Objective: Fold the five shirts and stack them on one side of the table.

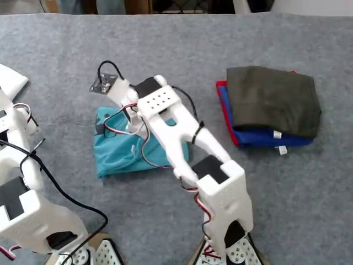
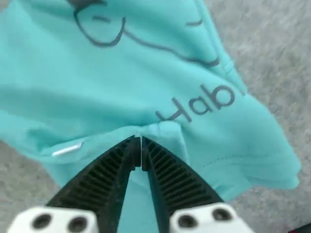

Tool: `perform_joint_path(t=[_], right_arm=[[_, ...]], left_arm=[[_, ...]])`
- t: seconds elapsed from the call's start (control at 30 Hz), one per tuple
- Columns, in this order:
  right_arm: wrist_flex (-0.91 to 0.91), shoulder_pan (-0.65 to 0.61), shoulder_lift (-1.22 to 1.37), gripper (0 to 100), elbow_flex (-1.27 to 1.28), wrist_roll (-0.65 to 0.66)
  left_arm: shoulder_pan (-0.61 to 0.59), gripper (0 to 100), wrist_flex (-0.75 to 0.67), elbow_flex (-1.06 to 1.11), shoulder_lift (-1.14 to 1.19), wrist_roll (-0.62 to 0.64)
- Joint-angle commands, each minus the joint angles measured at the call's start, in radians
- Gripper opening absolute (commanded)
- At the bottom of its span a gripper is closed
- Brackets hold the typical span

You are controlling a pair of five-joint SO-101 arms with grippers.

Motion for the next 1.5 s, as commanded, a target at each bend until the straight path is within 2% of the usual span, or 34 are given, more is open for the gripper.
perform_joint_path(t=[0.0,0.07,0.17,0.27,0.37,0.57,0.7,0.87,1.27,1.47], right_arm=[[0.063,0.012,-0.01,1.5,-0.004,0.008],[0.124,0.034,-0.013,1.5,-0.012,0.012],[0.23,0.075,-0.018,1.5,-0.024,0.117],[0.241,0.103,-0.012,1.5,-0.096,0.173],[0.129,0.087,-0.01,1.5,-0.171,0.175],[-0.29,0.04,0.018,1.5,-0.125,0.175],[-0.338,-0.005,0.085,1.5,-0.111,0.175],[-0.281,-0.014,0.13,1.5,-0.116,0.173],[0.069,0.08,0.13,1.5,-0.15,0.173],[0.11,0.107,0.13,1.5,-0.231,0.176]], left_arm=[[0.013,3,-0.015,-0.048,-0.008,0.008],[0.013,3,-0.015,-0.047,-0.008,0.008],[0.013,3,-0.015,-0.047,-0.008,0.008],[0.013,3,-0.015,-0.047,-0.008,0.008],[0.013,3,-0.015,-0.047,-0.008,0.008],[0.015,3,-0.015,-0.045,-0.008,0.008],[0.013,3,-0.015,-0.045,-0.008,0.008],[0.012,3,-0.015,-0.048,-0.008,0.008],[0.012,3,-0.015,-0.05,-0.008,0.008],[0.013,3,-0.015,-0.05,-0.008,0.008]])
